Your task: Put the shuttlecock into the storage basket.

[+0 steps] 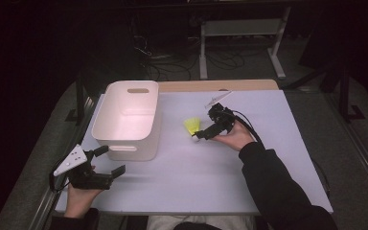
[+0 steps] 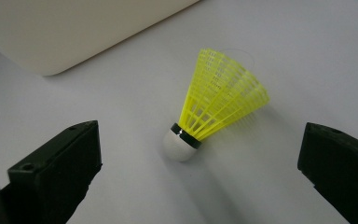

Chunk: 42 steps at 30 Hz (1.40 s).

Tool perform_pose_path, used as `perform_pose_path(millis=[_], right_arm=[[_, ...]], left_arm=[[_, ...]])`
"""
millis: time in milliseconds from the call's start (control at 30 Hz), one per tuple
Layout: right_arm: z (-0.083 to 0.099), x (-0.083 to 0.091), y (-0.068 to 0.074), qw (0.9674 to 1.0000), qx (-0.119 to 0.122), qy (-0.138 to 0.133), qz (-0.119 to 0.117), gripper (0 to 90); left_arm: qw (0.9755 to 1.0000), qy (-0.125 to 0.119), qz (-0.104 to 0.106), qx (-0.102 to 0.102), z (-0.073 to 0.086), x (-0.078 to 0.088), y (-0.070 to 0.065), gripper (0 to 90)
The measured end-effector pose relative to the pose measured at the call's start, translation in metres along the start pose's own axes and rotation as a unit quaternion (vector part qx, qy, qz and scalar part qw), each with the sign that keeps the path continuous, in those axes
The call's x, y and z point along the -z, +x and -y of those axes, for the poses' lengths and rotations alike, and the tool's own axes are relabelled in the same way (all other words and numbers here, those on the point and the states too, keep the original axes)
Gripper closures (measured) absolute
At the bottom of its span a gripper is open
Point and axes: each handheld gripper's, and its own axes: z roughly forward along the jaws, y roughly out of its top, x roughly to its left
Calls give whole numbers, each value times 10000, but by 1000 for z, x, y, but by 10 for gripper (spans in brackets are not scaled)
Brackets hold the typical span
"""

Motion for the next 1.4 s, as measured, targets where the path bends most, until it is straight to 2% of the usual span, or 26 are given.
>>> perform_pose_path(millis=[333, 600, 767, 1400], right_arm=[[2, -11, -2, 9999, -72, 94, 14, 0], [6, -22, -8, 9994, -252, 217, 6, 0], [7, -27, -8, 9993, -255, 286, 13, 0], [9, -38, -7, 9977, -468, 489, 48, 0]], left_arm=[[10000, -10, 8, -3, 0, 0, 0, 0], [10000, -10, 13, -1, 0, 0, 0, 0], [10000, -7, 14, -2, 0, 0, 0, 0], [10000, 6, 27, -8, 0, 0, 0, 0]])
